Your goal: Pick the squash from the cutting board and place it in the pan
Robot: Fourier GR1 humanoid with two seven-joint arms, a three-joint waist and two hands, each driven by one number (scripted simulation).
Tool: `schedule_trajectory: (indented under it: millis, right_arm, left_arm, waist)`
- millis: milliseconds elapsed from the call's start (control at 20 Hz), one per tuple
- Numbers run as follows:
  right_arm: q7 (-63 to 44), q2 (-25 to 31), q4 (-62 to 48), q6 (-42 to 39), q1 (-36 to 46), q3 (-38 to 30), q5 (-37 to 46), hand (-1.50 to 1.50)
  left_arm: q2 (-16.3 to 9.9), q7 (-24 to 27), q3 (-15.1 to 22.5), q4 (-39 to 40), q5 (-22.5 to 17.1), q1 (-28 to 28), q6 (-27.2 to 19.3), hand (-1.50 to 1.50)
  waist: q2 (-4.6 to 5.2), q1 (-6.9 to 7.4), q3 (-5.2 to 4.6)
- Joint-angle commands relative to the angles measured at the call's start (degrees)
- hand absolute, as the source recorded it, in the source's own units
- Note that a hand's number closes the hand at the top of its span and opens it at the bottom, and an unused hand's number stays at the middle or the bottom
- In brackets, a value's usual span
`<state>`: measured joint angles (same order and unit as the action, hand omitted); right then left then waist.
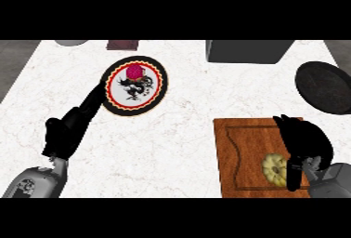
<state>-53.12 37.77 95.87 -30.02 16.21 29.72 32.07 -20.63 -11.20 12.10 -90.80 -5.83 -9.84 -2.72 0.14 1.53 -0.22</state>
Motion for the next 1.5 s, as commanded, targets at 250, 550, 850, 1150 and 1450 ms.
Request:
schedule_trajectory:
  millis: [250,550,850,1150,1450]
  right_arm:
    - [-19.1,-13.5,-4.4,-11.4,6.0,3.9,-1.1,-1.5]
    - [-19.4,-13.7,-6.5,-9.6,2.8,5.9,4.8,-1.5]
    - [-17.4,-11.1,-3.1,-12.3,-0.8,4.3,6.9,-1.5]
    - [-13.3,-11.7,-4.1,-10.4,-2.4,2.5,12.0,-1.5]
    - [-6.9,-9.1,-4.8,-12.1,-5.2,-0.7,14.7,-1.5]
  left_arm:
    - [0.8,0.3,-1.1,1.5,1.1,-1.1,0.0,0.0]
    - [0.6,0.8,-1.0,-1.1,1.5,3.0,0.2,0.0]
    - [-0.1,2.2,-2.7,-1.1,1.0,3.3,2.1,0.0]
    - [1.9,5.2,-3.9,4.6,2.4,0.9,2.7,0.0]
    - [3.5,-3.2,-3.5,-2.3,3.0,-1.4,1.4,0.0]
  waist:
    - [-0.2,-1.07,0.12]
    - [-0.36,-1.01,0.15]
    - [-0.4,-1.6,0.16]
    - [-0.15,-1.93,0.18]
    - [-0.25,-1.94,0.23]
